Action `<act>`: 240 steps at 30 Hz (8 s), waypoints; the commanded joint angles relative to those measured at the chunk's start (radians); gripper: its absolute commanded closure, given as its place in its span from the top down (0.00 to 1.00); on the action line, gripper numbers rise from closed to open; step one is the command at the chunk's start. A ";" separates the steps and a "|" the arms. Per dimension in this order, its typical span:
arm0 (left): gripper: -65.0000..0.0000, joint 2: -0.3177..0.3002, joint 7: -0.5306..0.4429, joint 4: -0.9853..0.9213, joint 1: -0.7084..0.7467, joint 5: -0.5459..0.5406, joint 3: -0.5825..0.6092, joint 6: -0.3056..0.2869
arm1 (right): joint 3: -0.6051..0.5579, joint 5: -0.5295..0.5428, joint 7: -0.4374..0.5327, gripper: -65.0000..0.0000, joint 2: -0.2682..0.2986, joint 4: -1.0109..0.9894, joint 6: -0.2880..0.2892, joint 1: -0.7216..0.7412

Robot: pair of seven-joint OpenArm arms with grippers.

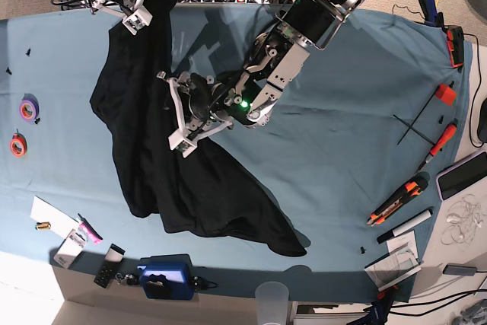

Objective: Layout the t-shirt on the table in an organized manner, then fold the t-shirt properly
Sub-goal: 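Press the left gripper into the shirt middle and drag fabric outward, then grasp the shirt body with the left gripper near the right gripper, then pull the grasped fabric with the left gripper away from the right gripper, then swing the left gripper outward, stretching the shirt between both grippers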

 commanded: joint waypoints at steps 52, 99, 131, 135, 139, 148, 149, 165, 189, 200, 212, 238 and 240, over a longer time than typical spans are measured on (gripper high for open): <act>0.33 0.025 0.025 0.001 -0.122 -0.048 -0.080 -0.062 | 0.002 -0.068 0.005 0.00 0.008 0.015 -0.035 -0.001; 0.32 0.025 -0.091 -0.145 -0.094 0.282 0.128 -0.013 | -0.539 -0.263 0.005 0.00 0.061 0.020 0.024 0.014; 0.00 -0.094 0.237 0.148 -0.212 1.081 0.060 0.351 | -0.515 -0.490 0.031 0.00 0.110 0.020 -0.055 0.025; 0.00 -0.120 0.205 0.183 -0.202 0.886 -0.015 0.351 | -0.439 -0.494 0.042 0.00 0.113 0.020 -0.072 0.051; 0.03 -0.107 0.103 0.194 -0.213 0.586 -0.028 0.315 | -0.389 -0.457 0.045 0.00 0.114 0.020 -0.072 0.070; 0.31 0.022 -0.016 0.139 -0.240 0.327 -0.028 0.121 | -0.388 -0.453 0.040 0.00 0.113 0.020 -0.072 0.069; 0.31 0.025 -0.016 0.116 -0.240 0.314 -0.028 0.108 | -0.388 -0.453 0.040 0.00 0.113 0.020 -0.072 0.069; 0.31 0.025 -0.047 0.006 -0.243 0.436 -0.008 0.124 | -0.388 -0.453 0.029 0.00 0.111 0.020 -0.072 0.069; 0.80 0.025 -0.150 -0.002 -0.215 0.443 -0.008 0.126 | -0.388 -0.453 0.030 0.00 0.111 0.020 -0.072 0.069; 0.69 0.025 -0.246 -0.196 -0.215 0.453 -0.008 0.184 | -0.388 -0.453 0.029 0.00 0.111 0.020 -0.072 0.069; 0.00 0.025 -0.119 -0.126 -0.236 0.647 -0.009 0.346 | -0.388 -0.453 0.029 0.00 0.111 0.020 -0.072 0.069; 0.00 -0.100 0.267 0.099 -0.338 0.803 -0.612 0.198 | -0.171 -0.914 0.175 0.00 0.111 0.020 -0.428 0.218; 0.00 -0.142 0.295 0.099 -0.325 0.732 -0.677 0.176 | -0.093 -0.911 0.203 0.00 0.111 0.020 -0.428 0.259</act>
